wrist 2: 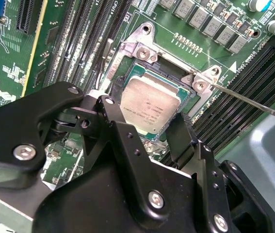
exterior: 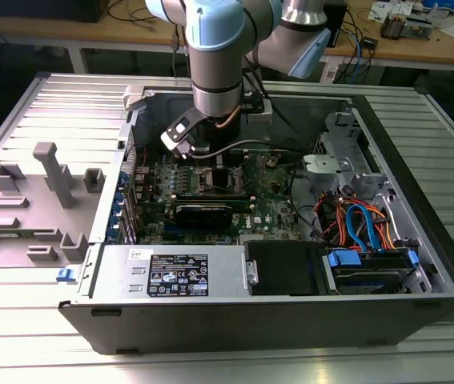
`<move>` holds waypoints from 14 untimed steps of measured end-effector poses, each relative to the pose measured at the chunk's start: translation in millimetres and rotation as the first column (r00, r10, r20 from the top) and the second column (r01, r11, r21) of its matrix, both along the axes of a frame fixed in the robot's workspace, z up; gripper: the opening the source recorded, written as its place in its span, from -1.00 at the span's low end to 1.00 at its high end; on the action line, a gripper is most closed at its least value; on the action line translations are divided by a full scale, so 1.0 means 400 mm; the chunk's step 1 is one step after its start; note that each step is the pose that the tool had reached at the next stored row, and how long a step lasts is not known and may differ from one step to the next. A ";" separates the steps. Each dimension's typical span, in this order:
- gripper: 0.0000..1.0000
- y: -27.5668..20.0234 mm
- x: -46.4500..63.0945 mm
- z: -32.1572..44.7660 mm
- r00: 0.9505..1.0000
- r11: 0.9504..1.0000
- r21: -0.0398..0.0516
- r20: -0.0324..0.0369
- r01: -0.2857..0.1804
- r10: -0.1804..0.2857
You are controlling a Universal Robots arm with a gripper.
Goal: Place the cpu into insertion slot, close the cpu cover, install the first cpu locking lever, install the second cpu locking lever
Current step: 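Place the cpu into insertion slot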
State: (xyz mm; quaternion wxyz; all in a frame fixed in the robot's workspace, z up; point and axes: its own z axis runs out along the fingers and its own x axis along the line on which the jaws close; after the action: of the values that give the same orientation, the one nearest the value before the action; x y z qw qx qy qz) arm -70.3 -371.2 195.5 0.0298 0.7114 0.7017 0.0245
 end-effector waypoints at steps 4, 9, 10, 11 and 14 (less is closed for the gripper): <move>0.16 0.000 0.000 0.001 1.000 1.000 0.000 0.000 0.000 0.000; 0.16 0.000 0.000 0.001 1.000 1.000 0.000 0.000 0.000 0.000; 0.16 0.000 0.000 0.001 1.000 1.000 0.000 0.000 0.000 0.000; 0.16 0.000 0.000 0.001 1.000 1.000 0.000 0.000 0.000 0.000; 0.16 0.000 0.000 0.006 1.000 1.000 0.001 0.000 0.000 0.000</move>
State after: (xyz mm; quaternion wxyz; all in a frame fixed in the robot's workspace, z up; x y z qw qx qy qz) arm -70.3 -371.0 198.0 0.0294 0.7114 0.7017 0.0249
